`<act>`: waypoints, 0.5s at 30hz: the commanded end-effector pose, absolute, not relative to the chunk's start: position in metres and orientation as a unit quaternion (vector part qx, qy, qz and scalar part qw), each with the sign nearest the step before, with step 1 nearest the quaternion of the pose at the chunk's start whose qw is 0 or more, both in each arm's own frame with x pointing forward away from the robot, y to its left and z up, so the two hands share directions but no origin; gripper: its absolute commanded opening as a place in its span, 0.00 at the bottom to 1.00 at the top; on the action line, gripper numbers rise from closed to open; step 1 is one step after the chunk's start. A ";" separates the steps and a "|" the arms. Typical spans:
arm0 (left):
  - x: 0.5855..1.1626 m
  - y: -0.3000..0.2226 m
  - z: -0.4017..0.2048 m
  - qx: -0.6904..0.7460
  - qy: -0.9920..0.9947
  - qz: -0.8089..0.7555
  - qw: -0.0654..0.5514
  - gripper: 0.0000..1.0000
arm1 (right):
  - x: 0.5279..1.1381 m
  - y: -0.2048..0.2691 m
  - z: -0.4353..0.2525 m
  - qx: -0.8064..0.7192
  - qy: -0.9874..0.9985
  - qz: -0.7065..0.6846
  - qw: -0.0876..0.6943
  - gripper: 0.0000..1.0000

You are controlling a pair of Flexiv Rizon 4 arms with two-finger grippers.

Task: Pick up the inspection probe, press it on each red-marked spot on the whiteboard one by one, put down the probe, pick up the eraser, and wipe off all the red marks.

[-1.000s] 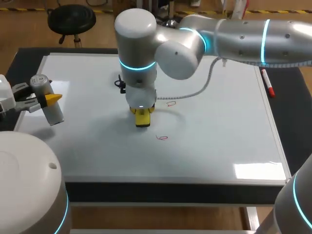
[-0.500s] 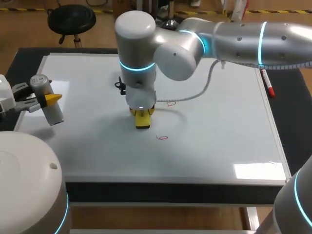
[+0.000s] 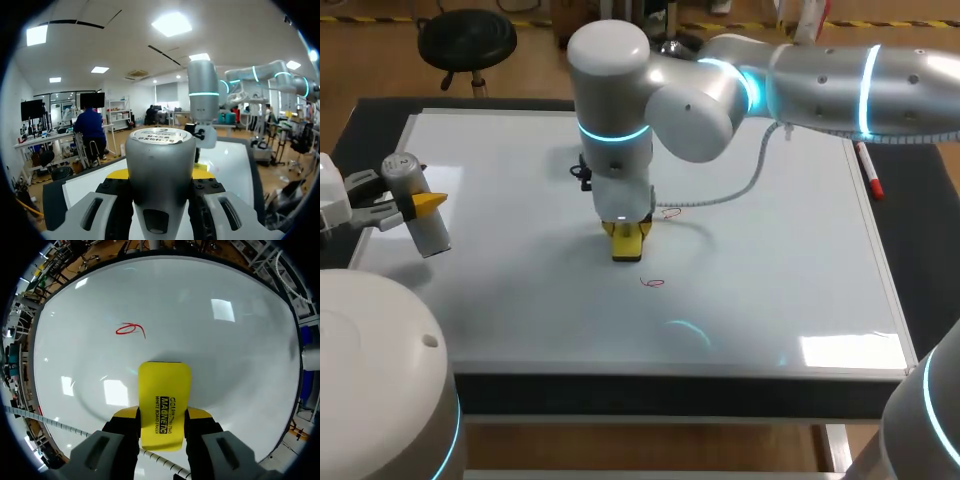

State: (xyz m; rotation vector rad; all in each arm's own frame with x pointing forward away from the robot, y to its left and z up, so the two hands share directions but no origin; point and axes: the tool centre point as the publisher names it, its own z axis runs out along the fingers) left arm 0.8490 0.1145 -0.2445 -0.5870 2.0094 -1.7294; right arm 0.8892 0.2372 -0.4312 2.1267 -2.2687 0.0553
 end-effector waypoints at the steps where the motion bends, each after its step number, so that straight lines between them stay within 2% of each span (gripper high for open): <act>1: 0.849 0.113 -0.244 -0.212 0.722 -0.623 0.214 0.00 | 0.889 0.219 -0.432 0.680 -0.733 0.017 0.011 0.00; 15: 0.849 0.113 -0.244 -0.212 0.722 -0.623 0.214 0.00 | 0.892 0.210 -0.417 0.674 -0.738 0.022 -0.001 0.00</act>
